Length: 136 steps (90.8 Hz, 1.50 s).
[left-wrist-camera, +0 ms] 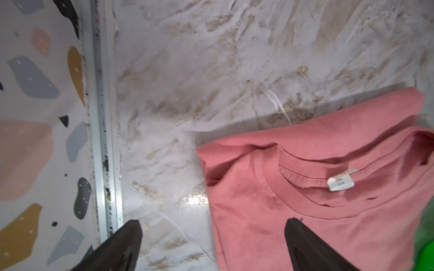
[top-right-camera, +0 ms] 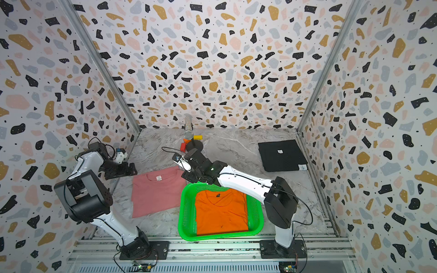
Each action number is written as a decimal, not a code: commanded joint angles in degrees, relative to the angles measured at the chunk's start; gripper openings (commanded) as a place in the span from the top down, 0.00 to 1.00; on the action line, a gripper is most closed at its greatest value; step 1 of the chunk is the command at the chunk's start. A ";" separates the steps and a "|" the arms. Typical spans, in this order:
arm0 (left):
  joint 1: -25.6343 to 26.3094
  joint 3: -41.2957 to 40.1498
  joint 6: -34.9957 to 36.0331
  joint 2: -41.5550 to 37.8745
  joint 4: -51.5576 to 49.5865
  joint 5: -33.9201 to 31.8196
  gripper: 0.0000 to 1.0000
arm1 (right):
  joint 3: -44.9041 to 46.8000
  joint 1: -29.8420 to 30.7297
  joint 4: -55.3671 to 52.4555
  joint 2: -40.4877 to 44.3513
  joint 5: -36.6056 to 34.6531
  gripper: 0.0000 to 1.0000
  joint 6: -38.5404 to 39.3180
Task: Put the folded t-shirts into the basket
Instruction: Pick up the T-shirt from the center of the board.
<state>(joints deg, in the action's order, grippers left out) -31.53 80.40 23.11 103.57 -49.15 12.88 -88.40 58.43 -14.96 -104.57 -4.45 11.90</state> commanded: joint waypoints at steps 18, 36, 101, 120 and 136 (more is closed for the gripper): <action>-0.70 6.89 8.73 11.76 -5.30 5.85 0.33 | -2.99 -0.87 -2.59 1.77 5.99 0.29 -2.59; -0.67 12.74 12.18 17.61 -13.46 10.73 0.35 | -3.13 -0.87 -3.68 2.49 4.54 0.30 -3.28; -0.33 21.42 21.33 27.19 -25.71 20.04 0.91 | -6.66 -6.62 -8.39 -2.77 15.55 0.33 -1.18; 2.23 19.05 35.37 21.87 -30.12 26.95 1.00 | -11.56 -9.30 -12.35 -9.51 26.11 0.32 7.04; 4.01 16.46 46.55 16.79 -29.99 31.18 1.00 | -12.36 -11.43 -12.53 -13.65 29.69 0.32 14.30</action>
<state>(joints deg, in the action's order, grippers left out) -28.82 97.54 59.37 124.88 -75.37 38.26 -98.13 47.81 -24.73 -117.73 19.59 19.94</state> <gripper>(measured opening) 0.068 0.680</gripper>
